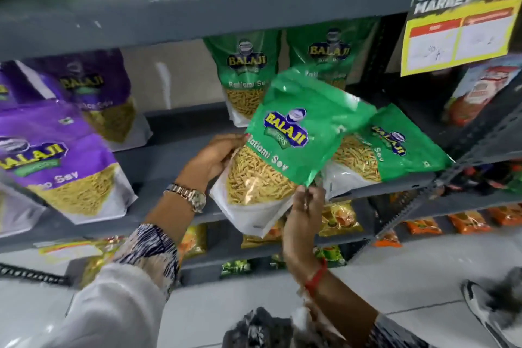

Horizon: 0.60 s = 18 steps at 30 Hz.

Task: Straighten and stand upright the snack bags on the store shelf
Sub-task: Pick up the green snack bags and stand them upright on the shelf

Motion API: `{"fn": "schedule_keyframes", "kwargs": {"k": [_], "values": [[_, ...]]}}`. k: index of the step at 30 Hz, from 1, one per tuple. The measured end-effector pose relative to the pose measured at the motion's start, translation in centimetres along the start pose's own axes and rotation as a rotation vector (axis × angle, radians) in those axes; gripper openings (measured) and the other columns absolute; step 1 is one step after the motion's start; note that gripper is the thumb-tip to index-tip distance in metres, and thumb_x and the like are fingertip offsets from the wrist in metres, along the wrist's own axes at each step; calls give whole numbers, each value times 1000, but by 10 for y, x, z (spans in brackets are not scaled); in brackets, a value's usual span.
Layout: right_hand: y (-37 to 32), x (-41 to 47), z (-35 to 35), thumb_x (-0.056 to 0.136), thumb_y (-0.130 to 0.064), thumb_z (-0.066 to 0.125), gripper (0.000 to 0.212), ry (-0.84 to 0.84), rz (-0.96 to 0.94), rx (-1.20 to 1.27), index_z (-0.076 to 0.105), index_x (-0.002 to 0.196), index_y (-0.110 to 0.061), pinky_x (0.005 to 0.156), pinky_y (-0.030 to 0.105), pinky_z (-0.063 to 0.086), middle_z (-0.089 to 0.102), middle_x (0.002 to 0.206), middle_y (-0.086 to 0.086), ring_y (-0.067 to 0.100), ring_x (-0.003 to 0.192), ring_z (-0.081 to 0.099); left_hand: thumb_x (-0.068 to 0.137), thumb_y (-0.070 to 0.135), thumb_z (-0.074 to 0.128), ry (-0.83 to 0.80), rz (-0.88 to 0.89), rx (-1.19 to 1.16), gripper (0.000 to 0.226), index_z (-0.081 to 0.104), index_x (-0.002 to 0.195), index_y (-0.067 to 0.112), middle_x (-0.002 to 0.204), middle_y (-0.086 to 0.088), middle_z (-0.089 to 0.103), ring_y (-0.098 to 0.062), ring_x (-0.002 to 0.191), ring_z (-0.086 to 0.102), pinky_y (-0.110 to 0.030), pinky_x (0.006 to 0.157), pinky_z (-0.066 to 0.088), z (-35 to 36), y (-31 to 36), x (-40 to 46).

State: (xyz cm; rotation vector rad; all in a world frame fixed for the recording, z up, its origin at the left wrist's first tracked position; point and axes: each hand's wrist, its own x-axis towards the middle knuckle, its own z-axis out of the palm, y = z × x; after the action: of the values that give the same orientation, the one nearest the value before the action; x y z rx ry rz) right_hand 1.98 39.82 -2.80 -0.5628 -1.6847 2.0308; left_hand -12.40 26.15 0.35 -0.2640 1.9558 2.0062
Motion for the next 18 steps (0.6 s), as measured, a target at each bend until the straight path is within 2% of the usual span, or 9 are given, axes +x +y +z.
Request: {"fn": "schedule_keyframes", "kwargs": {"k": [2,4,8,10,12,14,16,18], "values": [[-10,14,-7,96,-11,43,14,-49,-64,-24,43,81,-14,59,14,35,42,71,-7,-5,59,43,84,8,58,114,7,-137,8,64,80,11,61,4,72,-5,53,66,-16,56,55,-7,-7,-15],[-18,25,-10,95,-9,45,15,-104,-79,-8,45,80,-15,61,13,35,42,72,-6,-4,61,42,85,13,58,197,42,-221,7,63,79,13,62,5,72,-4,53,64,-17,57,54,-13,-17,-30],[-38,36,-25,94,-13,47,22,-216,-93,1,46,76,-26,63,17,36,48,76,-5,0,67,43,94,17,40,76,107,-309,22,60,84,13,55,7,71,-2,47,62,-15,49,52,-7,-19,-81],[-47,35,-32,94,-14,48,21,-243,-86,21,49,78,-27,63,17,38,53,79,-5,2,70,47,94,20,40,22,146,-330,25,63,85,15,60,6,73,-4,54,66,-17,53,55,-7,-18,-104],[-55,28,-36,93,-13,48,21,-240,-70,49,51,78,-26,62,20,39,55,78,-5,0,67,50,93,20,42,17,176,-338,26,64,82,14,60,6,73,-5,53,66,-17,54,55,-8,-14,-124],[-58,19,-41,93,-12,48,21,-262,-51,69,52,78,-26,62,23,40,59,78,-5,1,66,53,93,19,41,30,197,-343,24,60,81,12,53,7,70,-3,46,62,-14,47,50,-9,-13,-139],[-59,10,-44,94,-14,47,21,-301,-58,73,53,78,-27,62,23,42,64,73,-11,0,65,56,93,20,41,39,205,-350,22,59,82,12,51,8,69,-2,44,61,-13,45,48,-11,-16,-150],[-57,1,-44,94,-17,48,18,-324,-82,70,53,80,-27,68,26,43,65,75,-12,4,72,58,93,19,41,50,219,-355,20,58,85,11,50,9,68,0,42,58,-11,42,45,-15,-20,-157]]}}
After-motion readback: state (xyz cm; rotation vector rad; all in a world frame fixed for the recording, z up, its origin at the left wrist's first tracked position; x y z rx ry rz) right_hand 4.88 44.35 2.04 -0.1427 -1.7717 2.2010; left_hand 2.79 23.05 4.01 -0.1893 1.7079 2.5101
